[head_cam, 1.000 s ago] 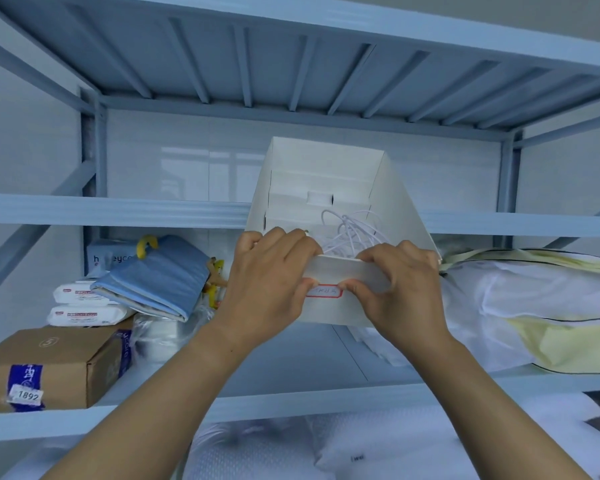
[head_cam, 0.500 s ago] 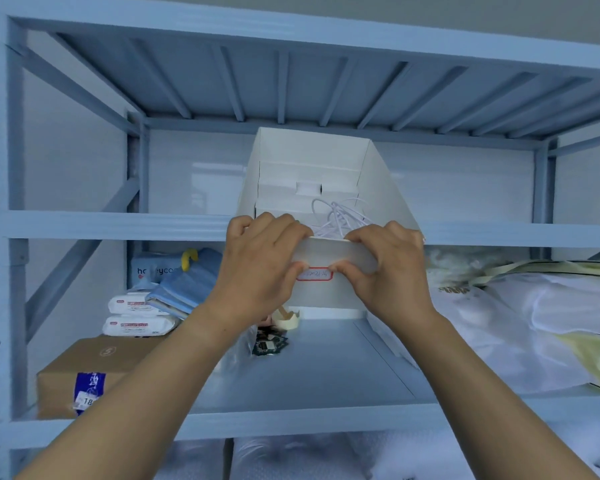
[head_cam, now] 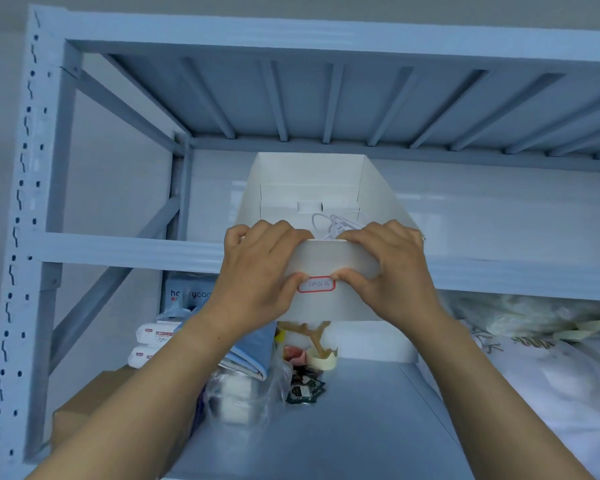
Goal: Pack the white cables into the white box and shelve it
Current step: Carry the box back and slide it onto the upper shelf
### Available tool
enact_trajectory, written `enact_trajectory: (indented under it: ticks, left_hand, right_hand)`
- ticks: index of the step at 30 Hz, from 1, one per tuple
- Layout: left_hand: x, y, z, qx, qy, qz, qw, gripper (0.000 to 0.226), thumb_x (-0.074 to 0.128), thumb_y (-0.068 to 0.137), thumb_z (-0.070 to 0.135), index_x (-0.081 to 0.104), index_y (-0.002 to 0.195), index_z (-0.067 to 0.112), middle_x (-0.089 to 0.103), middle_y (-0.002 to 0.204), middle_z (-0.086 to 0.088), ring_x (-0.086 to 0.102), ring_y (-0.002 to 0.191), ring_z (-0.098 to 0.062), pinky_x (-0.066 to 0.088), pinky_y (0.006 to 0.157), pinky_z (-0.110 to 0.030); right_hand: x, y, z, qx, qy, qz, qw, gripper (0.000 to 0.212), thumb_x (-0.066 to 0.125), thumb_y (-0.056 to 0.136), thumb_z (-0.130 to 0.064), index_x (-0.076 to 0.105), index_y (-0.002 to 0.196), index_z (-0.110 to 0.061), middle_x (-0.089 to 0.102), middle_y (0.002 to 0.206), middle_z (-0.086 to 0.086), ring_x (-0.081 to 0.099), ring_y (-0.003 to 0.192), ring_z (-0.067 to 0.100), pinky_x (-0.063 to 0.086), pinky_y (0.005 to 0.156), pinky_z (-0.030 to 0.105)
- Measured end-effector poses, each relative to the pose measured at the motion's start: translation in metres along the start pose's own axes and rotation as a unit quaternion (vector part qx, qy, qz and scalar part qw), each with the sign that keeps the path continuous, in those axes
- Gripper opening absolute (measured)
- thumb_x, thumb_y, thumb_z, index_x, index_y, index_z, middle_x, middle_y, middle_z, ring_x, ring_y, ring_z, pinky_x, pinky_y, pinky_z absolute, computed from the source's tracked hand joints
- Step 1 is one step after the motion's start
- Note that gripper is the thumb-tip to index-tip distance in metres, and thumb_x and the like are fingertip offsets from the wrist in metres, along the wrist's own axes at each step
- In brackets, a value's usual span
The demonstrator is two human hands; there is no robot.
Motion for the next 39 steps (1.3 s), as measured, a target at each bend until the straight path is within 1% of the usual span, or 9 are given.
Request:
enact_trajectory:
  ticks: [8,12,15,18,25,29,31,35,39]
  left_hand:
    - [0.025,0.041,-0.038,-0.004,0.075,0.078,0.994,0.043,0.057,0.078,0.051,0.057,0.110,0.023,0.058,0.097,0.003,0.046,0.088,-0.017,0.020,0.078,-0.034]
    - [0.035,0.063,-0.051,0.008,0.099,0.113,0.989,0.055,0.049,0.084,0.054,0.051,0.127,0.020,0.059,0.118,-0.002,0.046,0.108,-0.018,0.025,0.094,-0.040]
    - [0.047,0.069,-0.053,0.012,0.116,0.120,0.986,0.058,0.039,0.092,0.046,0.034,0.140,0.014,0.041,0.144,-0.003,0.028,0.134,-0.017,0.015,0.109,-0.043]
    - [0.064,0.063,-0.052,0.028,0.124,0.104,0.986,0.057,0.034,0.095,0.042,0.026,0.143,0.013,0.018,0.152,-0.003,0.014,0.141,-0.018,0.011,0.112,-0.039]
    - [0.107,0.039,-0.070,0.013,0.104,-0.013,0.994,0.059,0.032,0.095,0.042,0.022,0.145,0.013,0.016,0.154,-0.001,0.010,0.142,-0.016,0.010,0.114,-0.036]
    - [0.120,0.027,-0.091,0.019,0.084,-0.071,0.994,0.066,0.030,0.093,0.052,0.014,0.147,0.017,0.009,0.156,0.001,0.006,0.143,-0.015,0.010,0.115,-0.038]
    - [0.122,0.026,-0.099,0.036,0.097,-0.089,0.991,0.070,0.033,0.091,0.054,0.013,0.147,0.017,0.008,0.156,0.001,0.006,0.143,-0.016,0.011,0.115,-0.044]
    - [0.120,0.023,-0.105,0.057,0.129,-0.085,0.986,0.068,0.052,0.085,0.042,0.029,0.143,0.016,0.023,0.153,-0.003,0.023,0.139,-0.023,0.023,0.103,-0.066]
    - [0.118,0.017,-0.102,0.054,0.124,-0.034,0.990,0.061,0.065,0.081,0.029,0.043,0.136,0.013,0.035,0.148,-0.007,0.035,0.134,-0.027,0.040,0.089,-0.064]
  right_hand:
    - [0.035,0.039,0.028,-0.080,0.039,0.061,0.994,0.054,0.076,0.070,-0.029,0.060,0.119,-0.014,0.062,0.108,0.006,0.046,0.101,0.016,0.028,0.090,0.028]
    - [0.044,0.049,0.039,-0.095,0.044,0.113,0.988,0.043,0.069,0.081,-0.026,0.059,0.118,-0.007,0.054,0.126,0.014,0.043,0.121,0.024,0.024,0.107,0.036]
    - [0.054,0.053,0.043,-0.117,0.030,0.130,0.984,0.033,0.061,0.088,-0.019,0.059,0.117,-0.004,0.049,0.134,0.016,0.038,0.129,0.030,0.028,0.109,0.041]
    - [0.063,0.055,0.045,-0.134,0.019,0.130,0.982,0.032,0.053,0.092,-0.018,0.057,0.119,-0.002,0.043,0.138,0.014,0.034,0.132,0.029,0.029,0.109,0.038]
    - [0.123,0.043,0.039,-0.132,0.023,0.018,0.991,0.037,0.054,0.086,-0.008,0.055,0.122,0.001,0.048,0.136,0.016,0.038,0.129,0.031,0.039,0.101,0.049]
    - [0.150,0.042,0.044,-0.113,0.025,-0.053,0.992,0.044,0.052,0.090,-0.022,0.048,0.131,-0.006,0.035,0.145,0.006,0.027,0.136,0.022,0.026,0.110,0.041]
    - [0.155,0.043,0.046,-0.111,-0.008,-0.072,0.991,0.052,0.050,0.090,-0.038,0.043,0.136,-0.013,0.027,0.148,-0.002,0.021,0.138,0.017,0.015,0.112,0.046]
    - [0.157,0.037,0.049,-0.082,-0.105,-0.087,0.987,0.060,0.050,0.085,-0.052,0.035,0.139,-0.032,0.021,0.151,-0.011,0.014,0.141,0.017,0.002,0.102,0.070]
    - [0.154,0.035,0.049,-0.041,-0.129,-0.083,0.987,0.054,0.051,0.086,-0.046,0.035,0.137,-0.039,0.023,0.152,-0.009,0.012,0.141,0.026,0.010,0.093,0.077]
Point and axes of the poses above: each hand's wrist, its own y-axis towards the middle knuckle, its own x-axis out of the palm, z = x × y, the point moved 9 cm from there along y, towards the middle knuckle
